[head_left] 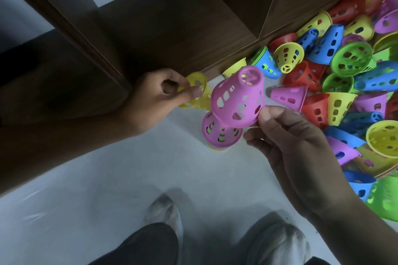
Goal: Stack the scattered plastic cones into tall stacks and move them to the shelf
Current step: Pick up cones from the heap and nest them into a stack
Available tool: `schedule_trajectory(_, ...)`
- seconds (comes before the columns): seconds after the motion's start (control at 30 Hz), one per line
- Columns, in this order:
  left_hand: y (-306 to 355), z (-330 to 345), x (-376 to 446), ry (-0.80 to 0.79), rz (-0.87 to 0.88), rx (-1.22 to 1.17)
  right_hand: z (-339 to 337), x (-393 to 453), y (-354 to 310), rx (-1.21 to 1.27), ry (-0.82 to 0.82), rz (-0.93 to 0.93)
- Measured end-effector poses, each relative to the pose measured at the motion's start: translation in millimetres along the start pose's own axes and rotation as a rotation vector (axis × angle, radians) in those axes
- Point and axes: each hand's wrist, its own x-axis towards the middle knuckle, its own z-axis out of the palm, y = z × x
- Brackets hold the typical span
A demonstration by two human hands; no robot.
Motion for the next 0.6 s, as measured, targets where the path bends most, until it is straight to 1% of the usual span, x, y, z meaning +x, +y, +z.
schedule_trajectory(0.1, 7, -2, -1, 0.014, 0.004, 0.017, 2, 0, 6, -0.095, 0.001, -0.015)
schedule_trajectory(0.27, 28, 1, -6, 0.025, 0.04, -0.06, 6, 0, 15, -0.24, 0.02, -0.051)
schedule_trajectory(0.47, 44, 2, -11, 0.106, 0.04, -0.074, 2, 3, 21, -0.291, 0.105, -0.011)
schedule_trajectory(0.53, 49, -1, -10, 0.08, 0.059, -0.134, 1, 4, 24, -0.306, 0.117, 0.017)
schedule_trajectory(0.6, 54, -4, -9, 0.018, 0.078, -0.212, -1, 5, 27, -0.323, 0.123, 0.043)
